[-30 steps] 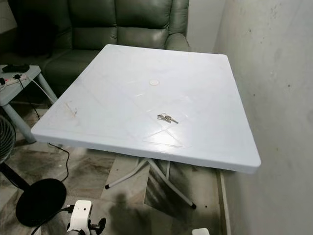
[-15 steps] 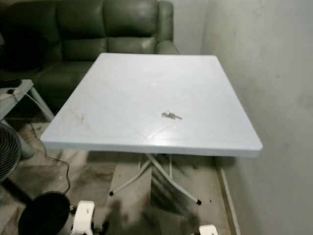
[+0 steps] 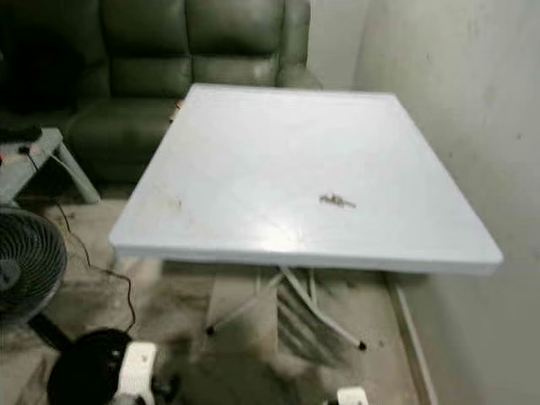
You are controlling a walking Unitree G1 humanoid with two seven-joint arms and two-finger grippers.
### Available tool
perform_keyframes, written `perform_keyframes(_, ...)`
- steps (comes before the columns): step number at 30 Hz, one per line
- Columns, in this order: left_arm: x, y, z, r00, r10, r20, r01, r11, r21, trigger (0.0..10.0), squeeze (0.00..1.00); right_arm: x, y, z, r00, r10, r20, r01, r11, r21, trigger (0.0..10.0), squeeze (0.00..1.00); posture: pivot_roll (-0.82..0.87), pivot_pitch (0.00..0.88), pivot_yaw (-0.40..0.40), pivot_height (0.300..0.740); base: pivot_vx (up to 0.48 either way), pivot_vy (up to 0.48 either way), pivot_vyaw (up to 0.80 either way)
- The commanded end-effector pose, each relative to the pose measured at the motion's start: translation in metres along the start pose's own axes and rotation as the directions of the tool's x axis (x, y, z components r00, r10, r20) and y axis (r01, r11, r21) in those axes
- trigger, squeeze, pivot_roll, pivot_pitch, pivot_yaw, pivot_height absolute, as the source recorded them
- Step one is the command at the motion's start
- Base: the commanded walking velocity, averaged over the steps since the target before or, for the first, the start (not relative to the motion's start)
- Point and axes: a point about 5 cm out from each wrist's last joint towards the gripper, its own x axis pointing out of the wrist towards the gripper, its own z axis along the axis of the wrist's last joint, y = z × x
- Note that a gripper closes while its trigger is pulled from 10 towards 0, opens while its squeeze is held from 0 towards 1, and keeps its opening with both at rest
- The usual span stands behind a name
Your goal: Hang keys on a hook
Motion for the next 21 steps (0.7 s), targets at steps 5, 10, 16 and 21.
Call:
perform_keyframes(5, -0.001, 0.005, -0.003, 1.0, 0.016, -0.014, -0.015, 1.0, 0.01, 10.0, 0.0, -0.001, 0.005, -0.008, 0.999, 0.009, -0.047, -0.009, 1.0, 0.003, 10.0, 0.0, 0.0, 0.0, 0.005, 0.74, 0.0, 0.0, 0.0)
perform_keyframes(10, -0.001, 0.005, -0.003, 1.0, 0.013, -0.012, -0.013, 1.0, 0.01, 10.0, 0.0, -0.001, 0.004, -0.007, 0.999, 0.007, -0.048, -0.007, 1.0, 0.004, 10.0, 0.0, 0.01, 0.0, 0.003, 0.74, 0.0, 0.0, 0.0)
perform_keyframes(16, -0.001, 0.005, 0.0, 1.0, -0.006, 0.02, 0.005, 1.0, 0.026, 10.0, 0.0, -0.004, -0.01, -0.013, 0.999, -0.003, -0.041, 0.003, 1.0, -0.008, 10.0, 0.0, 0.0, 0.0, 0.003, 0.74, 0.0, 0.0, 0.0)
perform_keyframes(21, -0.001, 0.008, 0.014, 0.994, -0.028, 0.104, 0.025, 0.999, 0.033, 10.0, 0.0, -0.002, -0.018, 0.006, 0.998, 0.005, 0.055, -0.004, 1.0, -0.025, 10.0, 0.0, 0.0, 0.0, 0.003, 0.74, 0.0, 0.0, 0.0)
